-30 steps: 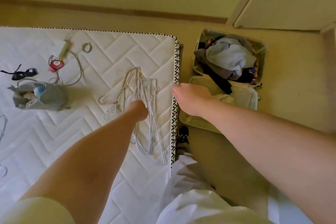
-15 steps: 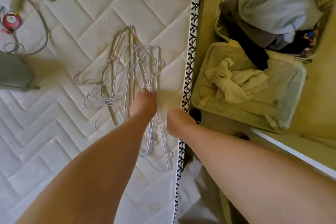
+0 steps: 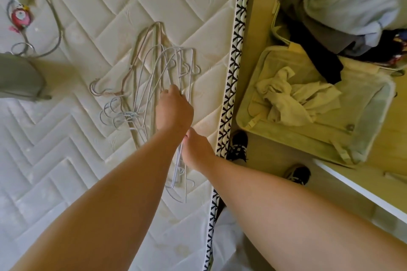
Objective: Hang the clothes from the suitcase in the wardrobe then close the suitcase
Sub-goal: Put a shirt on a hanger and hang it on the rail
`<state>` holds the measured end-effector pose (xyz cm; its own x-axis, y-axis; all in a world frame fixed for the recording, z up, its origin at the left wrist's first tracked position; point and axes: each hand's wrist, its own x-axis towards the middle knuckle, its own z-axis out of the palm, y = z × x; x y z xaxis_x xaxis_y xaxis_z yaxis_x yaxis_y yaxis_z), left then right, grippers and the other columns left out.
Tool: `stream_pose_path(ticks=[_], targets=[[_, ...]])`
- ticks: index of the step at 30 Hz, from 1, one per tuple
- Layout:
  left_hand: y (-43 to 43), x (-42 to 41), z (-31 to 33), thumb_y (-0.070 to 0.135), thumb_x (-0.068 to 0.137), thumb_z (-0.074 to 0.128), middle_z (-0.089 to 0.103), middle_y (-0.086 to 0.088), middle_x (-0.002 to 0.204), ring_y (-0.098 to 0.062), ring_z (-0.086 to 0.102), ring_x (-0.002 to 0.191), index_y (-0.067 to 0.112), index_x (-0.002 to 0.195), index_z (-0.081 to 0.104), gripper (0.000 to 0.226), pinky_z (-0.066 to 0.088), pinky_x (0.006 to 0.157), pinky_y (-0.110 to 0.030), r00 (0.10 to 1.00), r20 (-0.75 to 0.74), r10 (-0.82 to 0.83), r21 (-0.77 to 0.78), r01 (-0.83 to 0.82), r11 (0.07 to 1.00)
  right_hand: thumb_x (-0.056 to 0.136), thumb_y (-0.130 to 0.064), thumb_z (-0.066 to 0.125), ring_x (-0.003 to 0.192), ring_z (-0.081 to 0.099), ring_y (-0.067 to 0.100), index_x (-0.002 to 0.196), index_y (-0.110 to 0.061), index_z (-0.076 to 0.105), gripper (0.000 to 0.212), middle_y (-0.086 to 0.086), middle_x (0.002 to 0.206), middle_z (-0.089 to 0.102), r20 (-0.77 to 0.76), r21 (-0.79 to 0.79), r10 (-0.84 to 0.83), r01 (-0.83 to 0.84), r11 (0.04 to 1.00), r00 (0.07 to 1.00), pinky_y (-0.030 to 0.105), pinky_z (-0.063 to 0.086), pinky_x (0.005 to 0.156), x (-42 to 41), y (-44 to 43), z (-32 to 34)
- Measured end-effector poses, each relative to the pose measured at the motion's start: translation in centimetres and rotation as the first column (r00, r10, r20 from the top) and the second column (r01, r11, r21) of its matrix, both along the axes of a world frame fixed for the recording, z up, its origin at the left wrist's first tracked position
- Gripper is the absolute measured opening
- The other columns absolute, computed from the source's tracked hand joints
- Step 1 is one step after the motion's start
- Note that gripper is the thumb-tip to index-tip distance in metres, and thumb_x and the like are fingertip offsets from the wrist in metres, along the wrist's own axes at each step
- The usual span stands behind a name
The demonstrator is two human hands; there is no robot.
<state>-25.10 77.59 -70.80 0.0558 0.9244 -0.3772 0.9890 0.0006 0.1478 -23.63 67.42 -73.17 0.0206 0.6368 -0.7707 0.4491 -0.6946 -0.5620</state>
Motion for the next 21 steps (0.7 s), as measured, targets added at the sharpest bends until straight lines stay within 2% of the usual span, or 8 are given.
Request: stream_pose_path(ticks=[4,7,9,11,14,17,19,21], targets=[[-0.6,4.5,1.7,0.023,0.104,0.044,0.057,-0.005,0.118,-0.025,0.059,0.091,0.012,0.114,0.059,0.021,0.045,0.071,-0.036,0.991,0.108,-0.077,0.001,0.077,0.997,0.102,-0.008,0.047,0.112,0.061,0.026,0.123,-0.002,0.054,0.023,0.012,0.116,0.06,0.048,0.074,0.063,-0.066,0.995,0.997,0.028,0.043,0.089,3.3,0.7,2.1],[-0.3,7.6,1.4,0.01,0.098,0.049,0.058,-0.003,0.126,-0.023,0.062,0.104,0.016,0.121,0.065,0.029,0.045,0.076,-0.03,0.973,0.196,-0.125,-0.112,0.149,0.983,0.098,-0.008,0.056,0.09,0.057,0.019,0.099,-0.007,0.056,0.001,0.005,0.103,0.05,-0.028,-0.041,-0.178,0.176,0.983,0.984,0.022,0.04,0.078,6.6,1.3,1.9],[-0.3,9.0,1.1,0.004,0.094,0.049,0.063,-0.001,0.121,-0.02,0.063,0.101,0.019,0.118,0.069,0.034,0.049,0.079,-0.029,0.956,0.228,-0.186,-0.178,0.229,0.957,0.103,-0.01,0.044,0.069,0.062,0.017,0.113,-0.007,0.052,0.013,0.007,0.107,0.058,-0.127,-0.181,-0.54,0.516,0.837,0.832,0.032,0.057,0.083,8.8,0.9,1.8],[-0.5,9.5,0.8,0.006,0.091,0.051,0.062,-0.001,0.124,-0.021,0.062,0.105,0.022,0.119,0.068,0.036,0.053,0.088,-0.034,0.955,0.224,-0.193,-0.191,0.238,0.952,0.106,-0.018,0.036,0.072,0.07,0.023,0.122,-0.007,0.051,0.025,0.01,0.105,0.065,-0.164,-0.288,-0.731,0.676,0.678,0.662,0.047,0.062,0.08,10.4,0.2,1.0],[-0.7,8.8,0.1,0.004,0.083,0.054,0.051,0.0,0.135,-0.023,0.048,0.126,0.025,0.126,0.058,0.048,0.037,0.11,-0.04,0.978,0.036,-0.204,-0.051,0.205,0.977,0.101,-0.016,0.041,0.092,0.069,0.036,0.106,-0.015,0.049,0.009,0.013,0.099,0.063,-0.106,-0.239,-0.711,0.676,0.697,0.695,0.052,0.06,0.082,11.6,-0.2,-0.4],[0.0,6.5,-0.6,0.005,0.075,0.055,0.039,-0.006,0.137,-0.027,0.036,0.13,0.021,0.13,0.045,0.058,0.03,0.113,-0.043,0.98,-0.181,-0.082,0.056,0.094,0.994,0.094,0.0,0.04,0.09,0.056,0.031,0.106,-0.018,0.046,0.023,0.01,0.103,0.054,0.029,-0.147,-0.761,0.756,0.638,0.648,0.038,0.049,0.079,12.3,0.2,-2.0],[0.5,5.0,-1.2,0.026,0.09,0.059,0.04,-0.013,0.139,-0.032,0.039,0.129,0.012,0.134,0.041,0.049,0.035,0.111,-0.047,0.961,-0.271,0.046,0.015,-0.044,0.999,0.095,0.004,0.037,0.093,0.052,0.028,0.115,-0.013,0.051,0.03,0.01,0.104,0.053,0.141,-0.121,-0.819,0.83,0.544,0.557,0.033,0.039,0.075,13.4,0.6,-2.7],[0.7,4.5,-2.0,0.054,0.099,0.046,0.057,-0.014,0.126,-0.032,0.056,0.114,0.006,0.123,0.051,0.054,0.047,0.098,-0.046,0.951,-0.298,0.081,-0.166,-0.135,0.977,0.1,-0.001,0.038,0.104,0.058,0.031,0.121,-0.008,0.054,0.027,0.012,0.114,0.058,0.199,-0.132,-0.863,0.885,0.446,0.464,0.032,0.045,0.081,14.5,1.0,-3.4]])
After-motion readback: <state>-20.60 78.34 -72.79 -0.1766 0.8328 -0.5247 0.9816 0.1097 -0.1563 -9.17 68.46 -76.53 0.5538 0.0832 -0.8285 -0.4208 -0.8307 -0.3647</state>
